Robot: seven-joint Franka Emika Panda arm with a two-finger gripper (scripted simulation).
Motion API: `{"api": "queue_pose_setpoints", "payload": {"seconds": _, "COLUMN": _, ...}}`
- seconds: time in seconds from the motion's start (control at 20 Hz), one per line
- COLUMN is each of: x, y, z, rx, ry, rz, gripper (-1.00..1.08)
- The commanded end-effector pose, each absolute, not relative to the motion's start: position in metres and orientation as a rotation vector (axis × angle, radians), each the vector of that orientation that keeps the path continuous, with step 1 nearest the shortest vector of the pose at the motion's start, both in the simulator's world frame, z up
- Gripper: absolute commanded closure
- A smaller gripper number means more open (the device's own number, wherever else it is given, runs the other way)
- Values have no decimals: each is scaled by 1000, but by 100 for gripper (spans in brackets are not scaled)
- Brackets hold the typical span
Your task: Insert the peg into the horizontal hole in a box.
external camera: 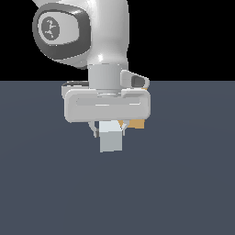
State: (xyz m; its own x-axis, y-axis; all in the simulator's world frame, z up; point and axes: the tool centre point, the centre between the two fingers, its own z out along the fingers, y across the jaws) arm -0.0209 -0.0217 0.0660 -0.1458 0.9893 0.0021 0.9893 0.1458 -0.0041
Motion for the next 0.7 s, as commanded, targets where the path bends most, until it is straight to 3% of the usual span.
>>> {"api": "queue_pose_setpoints", "payload": {"seconds": 0.0, "x": -24, "y": -15, "z": 77, "rx": -2125, "ry": -2313, "rz": -3, "gripper": 108}}
{"api": "queue_pose_setpoints", "payload": {"seconds": 0.65, "x": -37, "y": 16, "z": 115, "rx": -2409, "ry": -2016, "rz": -2, "gripper": 108}}
